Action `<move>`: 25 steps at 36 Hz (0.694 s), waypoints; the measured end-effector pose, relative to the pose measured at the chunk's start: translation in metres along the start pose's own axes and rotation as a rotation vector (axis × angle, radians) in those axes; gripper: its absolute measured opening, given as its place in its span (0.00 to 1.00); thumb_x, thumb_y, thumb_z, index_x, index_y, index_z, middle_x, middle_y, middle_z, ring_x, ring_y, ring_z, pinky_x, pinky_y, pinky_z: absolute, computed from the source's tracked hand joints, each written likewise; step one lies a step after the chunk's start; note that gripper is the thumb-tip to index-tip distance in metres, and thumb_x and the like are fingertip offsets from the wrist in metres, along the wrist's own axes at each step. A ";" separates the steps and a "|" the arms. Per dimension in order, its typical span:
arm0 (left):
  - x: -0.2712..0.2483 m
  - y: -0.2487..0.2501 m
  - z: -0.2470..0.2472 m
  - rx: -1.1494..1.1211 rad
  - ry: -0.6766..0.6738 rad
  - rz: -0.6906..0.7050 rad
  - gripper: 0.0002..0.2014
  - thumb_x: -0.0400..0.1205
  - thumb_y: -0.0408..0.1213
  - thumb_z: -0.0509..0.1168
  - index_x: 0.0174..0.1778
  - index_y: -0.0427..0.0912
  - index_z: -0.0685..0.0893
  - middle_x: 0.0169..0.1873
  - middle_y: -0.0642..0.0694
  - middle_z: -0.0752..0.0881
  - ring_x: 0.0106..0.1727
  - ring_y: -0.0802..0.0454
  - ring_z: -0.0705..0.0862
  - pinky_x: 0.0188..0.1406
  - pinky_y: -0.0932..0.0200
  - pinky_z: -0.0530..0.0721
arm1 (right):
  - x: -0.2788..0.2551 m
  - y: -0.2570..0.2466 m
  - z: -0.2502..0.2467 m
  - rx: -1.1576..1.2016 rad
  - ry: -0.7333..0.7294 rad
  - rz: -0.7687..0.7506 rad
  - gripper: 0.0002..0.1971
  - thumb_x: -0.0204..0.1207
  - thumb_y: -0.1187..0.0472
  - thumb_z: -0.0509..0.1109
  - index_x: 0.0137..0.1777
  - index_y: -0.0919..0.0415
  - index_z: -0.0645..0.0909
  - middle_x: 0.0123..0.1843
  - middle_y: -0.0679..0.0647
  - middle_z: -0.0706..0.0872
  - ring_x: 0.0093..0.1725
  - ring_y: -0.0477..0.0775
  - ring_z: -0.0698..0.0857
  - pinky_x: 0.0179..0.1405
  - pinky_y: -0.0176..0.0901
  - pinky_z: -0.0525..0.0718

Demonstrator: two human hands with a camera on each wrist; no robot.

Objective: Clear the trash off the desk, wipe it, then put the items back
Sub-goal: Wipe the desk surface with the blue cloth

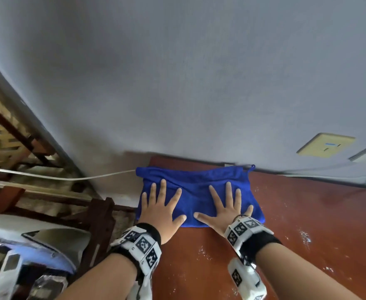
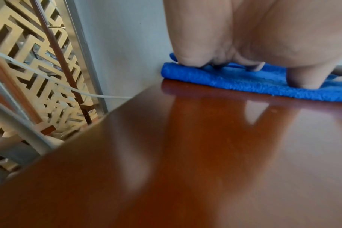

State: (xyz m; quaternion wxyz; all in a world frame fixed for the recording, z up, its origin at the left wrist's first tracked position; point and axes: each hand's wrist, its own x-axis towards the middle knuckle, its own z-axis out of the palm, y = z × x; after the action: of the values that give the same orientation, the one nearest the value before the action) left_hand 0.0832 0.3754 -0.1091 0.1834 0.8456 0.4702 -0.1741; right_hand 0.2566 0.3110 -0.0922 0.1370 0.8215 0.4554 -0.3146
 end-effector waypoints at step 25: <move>0.006 -0.018 -0.018 -0.316 0.129 0.123 0.27 0.86 0.51 0.55 0.82 0.60 0.58 0.85 0.49 0.49 0.85 0.49 0.42 0.82 0.43 0.43 | 0.022 -0.003 -0.017 0.021 0.033 0.055 0.49 0.62 0.17 0.48 0.76 0.31 0.26 0.79 0.47 0.19 0.79 0.60 0.24 0.74 0.76 0.35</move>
State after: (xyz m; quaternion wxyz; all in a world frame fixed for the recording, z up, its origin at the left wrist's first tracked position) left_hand 0.0728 0.3976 -0.0985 0.2938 0.8427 0.4500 -0.0319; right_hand 0.2692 0.3360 -0.0938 0.1292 0.8402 0.4315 -0.3020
